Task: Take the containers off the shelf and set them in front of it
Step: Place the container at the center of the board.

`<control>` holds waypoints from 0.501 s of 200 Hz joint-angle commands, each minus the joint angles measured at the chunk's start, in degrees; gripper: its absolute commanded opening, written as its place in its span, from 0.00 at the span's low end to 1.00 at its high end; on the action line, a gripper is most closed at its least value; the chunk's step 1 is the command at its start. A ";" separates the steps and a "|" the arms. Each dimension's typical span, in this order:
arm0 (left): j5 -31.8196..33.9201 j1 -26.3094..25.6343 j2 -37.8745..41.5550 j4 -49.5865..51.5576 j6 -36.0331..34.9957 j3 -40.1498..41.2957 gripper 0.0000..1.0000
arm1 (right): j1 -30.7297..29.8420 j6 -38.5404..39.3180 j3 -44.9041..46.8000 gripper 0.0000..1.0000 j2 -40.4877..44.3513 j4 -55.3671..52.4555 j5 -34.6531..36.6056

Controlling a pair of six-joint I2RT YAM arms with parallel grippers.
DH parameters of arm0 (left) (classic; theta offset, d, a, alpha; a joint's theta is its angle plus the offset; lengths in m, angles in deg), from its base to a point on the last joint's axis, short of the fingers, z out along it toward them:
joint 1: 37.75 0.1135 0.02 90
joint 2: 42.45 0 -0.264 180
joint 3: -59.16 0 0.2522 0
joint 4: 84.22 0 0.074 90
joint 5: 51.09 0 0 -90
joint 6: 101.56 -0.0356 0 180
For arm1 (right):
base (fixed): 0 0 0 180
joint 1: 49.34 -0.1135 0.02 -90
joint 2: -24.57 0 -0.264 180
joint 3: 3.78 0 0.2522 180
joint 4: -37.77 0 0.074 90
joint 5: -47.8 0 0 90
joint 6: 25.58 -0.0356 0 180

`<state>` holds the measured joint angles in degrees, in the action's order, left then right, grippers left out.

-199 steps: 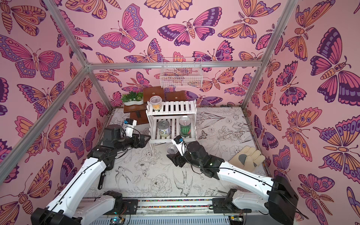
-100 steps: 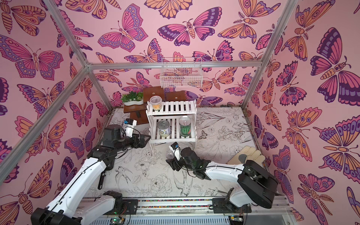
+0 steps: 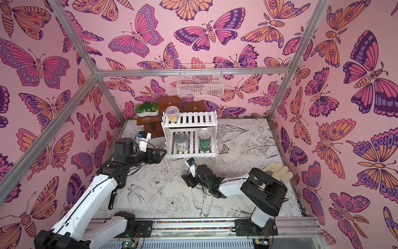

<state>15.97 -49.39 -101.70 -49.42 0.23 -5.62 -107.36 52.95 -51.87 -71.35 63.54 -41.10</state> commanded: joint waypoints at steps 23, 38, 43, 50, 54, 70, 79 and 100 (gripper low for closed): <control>-0.66 0.30 0.62 -0.06 -0.51 0.40 1.00 | -0.34 -0.57 -2.04 0.64 -2.21 2.55 3.43; -0.64 0.30 0.62 -0.10 -0.53 0.40 1.00 | -0.34 -0.39 -2.18 0.66 -2.50 2.40 3.89; -0.65 0.29 0.62 -0.06 -0.50 0.40 1.00 | -0.36 -0.32 -2.20 0.67 -2.55 2.33 3.98; -0.70 0.30 0.62 -0.03 -0.49 0.36 1.00 | -0.34 -0.30 -2.31 0.68 -2.74 2.15 4.02; -0.58 0.29 0.58 -0.09 -0.51 0.38 1.00 | -0.34 -0.30 -2.37 0.69 -2.78 2.01 4.04; -0.58 0.30 0.62 -0.03 -0.56 0.40 1.00 | -0.34 -0.31 -2.64 0.75 -2.93 1.50 4.17; -0.62 0.26 0.71 -0.08 -0.53 0.44 1.00 | -0.34 -0.24 -2.70 0.77 -2.91 1.33 4.27; -0.51 0.30 0.95 -0.06 -0.54 0.49 1.00 | -0.34 -0.28 -2.90 0.81 -3.13 0.79 4.72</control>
<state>15.97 -49.39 -101.70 -49.42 0.23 -5.62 -107.36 52.63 -53.20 -73.75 64.08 -37.73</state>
